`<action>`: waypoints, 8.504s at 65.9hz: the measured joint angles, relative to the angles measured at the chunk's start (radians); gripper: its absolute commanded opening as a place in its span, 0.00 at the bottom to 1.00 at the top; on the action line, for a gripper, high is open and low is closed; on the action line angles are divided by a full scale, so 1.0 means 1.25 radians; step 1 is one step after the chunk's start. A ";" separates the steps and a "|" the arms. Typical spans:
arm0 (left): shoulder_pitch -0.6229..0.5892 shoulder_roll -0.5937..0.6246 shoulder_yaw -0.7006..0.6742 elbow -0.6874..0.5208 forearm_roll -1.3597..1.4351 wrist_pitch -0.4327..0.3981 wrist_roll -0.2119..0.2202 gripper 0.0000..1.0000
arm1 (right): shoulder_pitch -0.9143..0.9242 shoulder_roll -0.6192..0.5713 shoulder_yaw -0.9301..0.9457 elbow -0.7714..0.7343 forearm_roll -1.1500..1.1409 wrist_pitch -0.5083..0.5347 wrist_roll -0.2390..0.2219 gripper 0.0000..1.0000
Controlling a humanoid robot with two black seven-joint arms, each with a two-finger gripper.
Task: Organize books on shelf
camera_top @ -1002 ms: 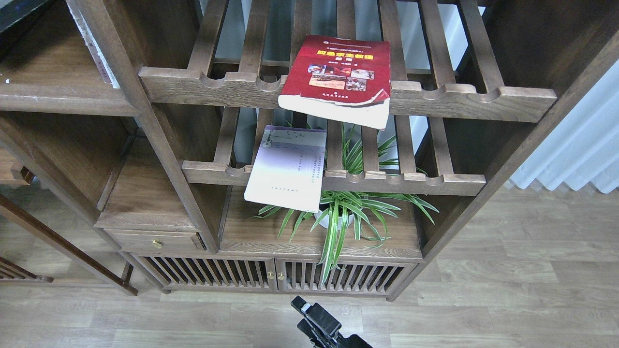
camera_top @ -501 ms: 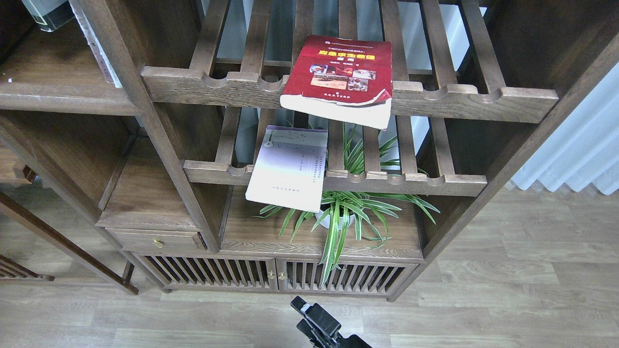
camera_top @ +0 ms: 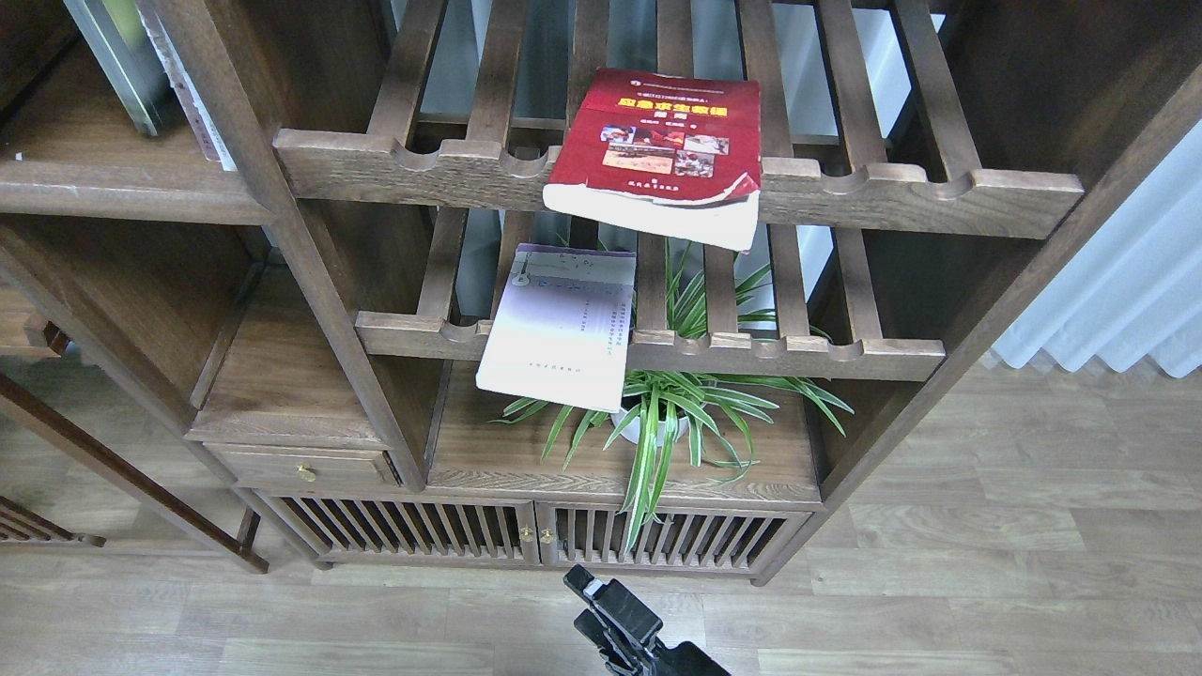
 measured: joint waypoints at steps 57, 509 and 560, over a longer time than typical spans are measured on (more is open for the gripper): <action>0.298 0.061 -0.249 -0.239 -0.154 0.000 0.005 0.75 | 0.003 0.000 0.049 0.000 0.037 0.000 0.019 0.99; 0.958 -0.219 -0.356 -0.205 -0.335 0.000 0.002 0.97 | -0.083 -0.017 0.480 0.522 -0.170 0.001 0.060 0.04; 0.949 -0.219 -0.341 -0.200 -0.335 0.000 0.005 0.97 | -0.313 -0.200 0.566 0.482 -0.009 0.000 0.060 0.04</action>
